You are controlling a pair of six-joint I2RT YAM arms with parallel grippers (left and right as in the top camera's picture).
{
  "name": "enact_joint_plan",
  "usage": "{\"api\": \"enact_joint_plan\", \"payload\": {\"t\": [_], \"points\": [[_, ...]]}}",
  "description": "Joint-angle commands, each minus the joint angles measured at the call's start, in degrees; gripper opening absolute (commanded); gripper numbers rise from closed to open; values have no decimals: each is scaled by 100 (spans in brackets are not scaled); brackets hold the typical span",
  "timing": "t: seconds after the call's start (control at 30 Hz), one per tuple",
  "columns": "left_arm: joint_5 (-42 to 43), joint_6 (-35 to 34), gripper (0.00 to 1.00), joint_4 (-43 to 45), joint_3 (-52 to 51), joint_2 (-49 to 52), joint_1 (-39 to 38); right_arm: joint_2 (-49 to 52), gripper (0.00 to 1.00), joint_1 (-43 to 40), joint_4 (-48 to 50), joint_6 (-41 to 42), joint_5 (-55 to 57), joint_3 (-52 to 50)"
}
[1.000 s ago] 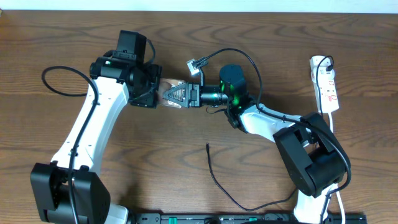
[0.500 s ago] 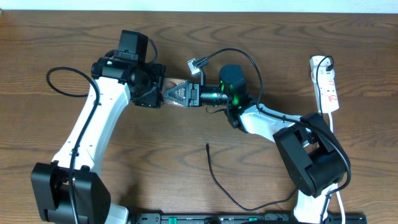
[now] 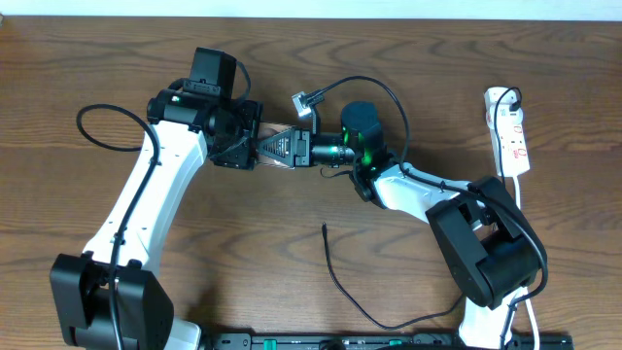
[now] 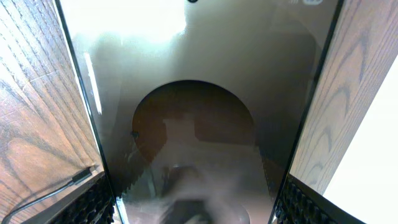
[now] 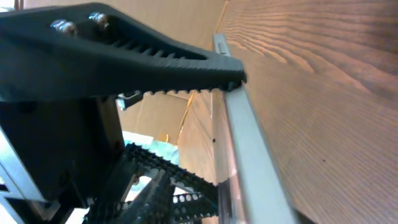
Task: Plug charger to phone and switch on socket
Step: 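Close the right gripper on the phone's side edge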
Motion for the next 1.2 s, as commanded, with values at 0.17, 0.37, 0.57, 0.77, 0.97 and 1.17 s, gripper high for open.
{"api": "enact_joint_plan", "payload": {"t": [0.17,0.37,0.57,0.77,0.97,1.17], "points": [[68,-7,7,11,-7,-11,-24,0,20,68,22,-31,0,66],[68,-7,7,11,-7,-11,-24,0,12,76,22,-31,-2,66],[68,-7,7,11,-7,-11,-24,0,4,76,22,-31,-2,66],[66,-7,7,9,-7,-11,-24,0,1,76,22,-31,-2,66],[68,42,47,0,-7,-11,-24,0,1,76,22,-28,-4,66],[68,151,85,-13,-7,-11,-22,0,1,24,22,-33,-4,66]]}}
